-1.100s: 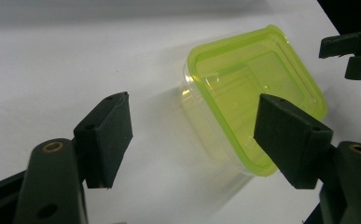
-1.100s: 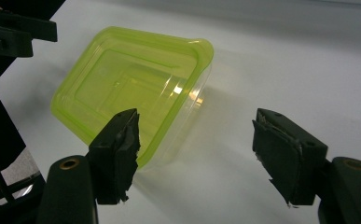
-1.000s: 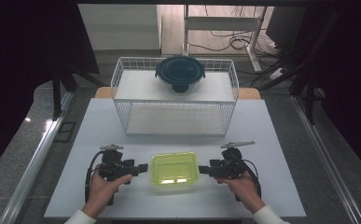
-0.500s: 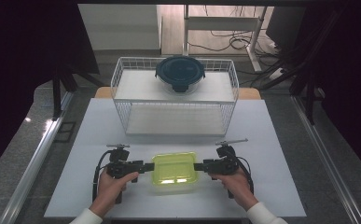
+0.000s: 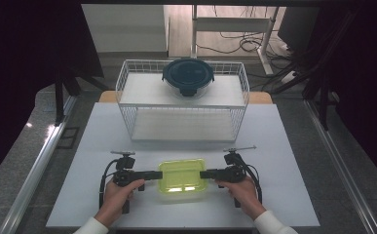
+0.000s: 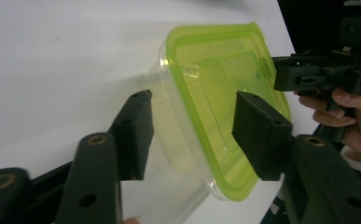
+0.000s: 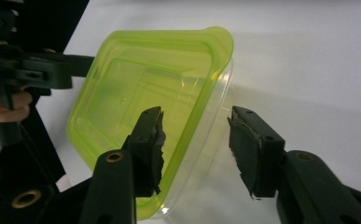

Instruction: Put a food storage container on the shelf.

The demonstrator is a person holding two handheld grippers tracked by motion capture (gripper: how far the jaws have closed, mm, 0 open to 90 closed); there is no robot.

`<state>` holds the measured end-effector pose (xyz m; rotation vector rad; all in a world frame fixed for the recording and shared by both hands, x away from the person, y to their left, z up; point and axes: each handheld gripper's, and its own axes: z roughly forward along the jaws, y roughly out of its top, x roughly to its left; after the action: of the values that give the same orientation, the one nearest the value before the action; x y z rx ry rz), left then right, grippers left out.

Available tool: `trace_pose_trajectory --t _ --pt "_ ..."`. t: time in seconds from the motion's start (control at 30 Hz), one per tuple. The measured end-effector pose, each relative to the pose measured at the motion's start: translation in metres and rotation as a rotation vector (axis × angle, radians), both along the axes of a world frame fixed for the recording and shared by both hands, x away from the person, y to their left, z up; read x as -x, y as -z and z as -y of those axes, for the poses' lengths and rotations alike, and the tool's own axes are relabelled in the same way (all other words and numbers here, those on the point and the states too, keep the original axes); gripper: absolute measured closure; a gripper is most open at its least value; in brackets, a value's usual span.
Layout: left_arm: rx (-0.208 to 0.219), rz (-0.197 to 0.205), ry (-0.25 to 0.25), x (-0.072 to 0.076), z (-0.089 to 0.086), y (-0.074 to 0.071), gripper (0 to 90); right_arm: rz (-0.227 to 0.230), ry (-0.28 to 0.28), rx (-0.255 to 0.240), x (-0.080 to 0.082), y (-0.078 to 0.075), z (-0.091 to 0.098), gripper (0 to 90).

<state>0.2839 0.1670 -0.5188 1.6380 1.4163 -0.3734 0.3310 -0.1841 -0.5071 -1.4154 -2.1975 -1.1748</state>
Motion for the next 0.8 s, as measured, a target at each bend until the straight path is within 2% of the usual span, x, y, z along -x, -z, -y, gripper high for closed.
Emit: trace_pose_trajectory --t 0.13,0.2,0.3,0.37,0.43,0.67,0.8 --pt "0.062 -0.047 0.019 -0.002 0.001 0.007 60.4 -0.031 -0.001 -0.029 -0.001 0.003 0.001 61.0" --pt "0.071 -0.058 0.022 -0.002 0.002 0.009 67.7 -0.055 -0.002 -0.054 -0.001 0.004 0.001 65.9" --pt "0.086 -0.065 0.017 -0.001 0.002 0.009 74.7 -0.062 0.012 -0.034 0.001 0.004 0.002 71.9" --pt "0.100 -0.060 0.014 0.000 0.002 0.008 76.5 -0.072 0.021 -0.043 0.002 0.003 0.003 74.0" --pt "0.094 -0.053 0.017 0.001 0.001 0.007 78.4 -0.066 0.023 -0.050 0.004 0.000 0.004 75.4" --pt "0.101 -0.010 0.033 0.006 0.000 -0.004 79.8 -0.007 0.017 -0.046 0.010 -0.011 0.005 77.5" --pt "0.077 0.036 0.036 0.010 0.002 -0.014 80.1 0.034 0.009 -0.044 0.013 -0.019 0.005 77.8"
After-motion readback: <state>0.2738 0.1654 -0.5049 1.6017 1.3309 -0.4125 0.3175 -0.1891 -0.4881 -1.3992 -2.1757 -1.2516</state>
